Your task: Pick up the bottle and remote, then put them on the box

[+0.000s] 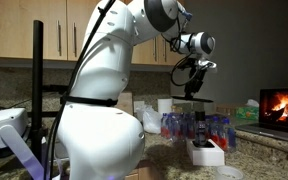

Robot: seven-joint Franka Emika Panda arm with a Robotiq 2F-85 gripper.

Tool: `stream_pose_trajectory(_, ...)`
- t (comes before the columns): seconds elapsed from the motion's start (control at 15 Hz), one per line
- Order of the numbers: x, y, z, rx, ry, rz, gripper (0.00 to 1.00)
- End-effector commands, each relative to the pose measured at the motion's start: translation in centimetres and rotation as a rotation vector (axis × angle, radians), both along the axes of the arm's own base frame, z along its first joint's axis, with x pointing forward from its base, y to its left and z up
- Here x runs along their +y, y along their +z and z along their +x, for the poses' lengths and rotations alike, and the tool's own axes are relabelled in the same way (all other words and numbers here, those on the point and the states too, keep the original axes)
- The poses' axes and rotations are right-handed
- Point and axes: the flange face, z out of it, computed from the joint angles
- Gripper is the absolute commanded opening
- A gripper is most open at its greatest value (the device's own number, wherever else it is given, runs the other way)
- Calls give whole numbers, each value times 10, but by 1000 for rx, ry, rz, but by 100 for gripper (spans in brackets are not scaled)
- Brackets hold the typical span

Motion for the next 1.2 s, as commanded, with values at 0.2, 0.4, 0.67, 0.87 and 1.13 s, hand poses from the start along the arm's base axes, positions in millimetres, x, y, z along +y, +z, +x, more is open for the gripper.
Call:
stream_pose_trajectory(0.2,17,11,-34,9,-138,-48,19)
stream_pose_trajectory(0.4,12,1,-35,25,-200,-70,19)
stream_pose_trajectory(0.67,-3,-13,-26,27,-282,-90,19)
stream_pose_trajectory(0.87,-12,-22,-20,16,-331,-106,19)
stream_pose_trajectory(1.13,-15,-26,-18,17,-388,-129,19)
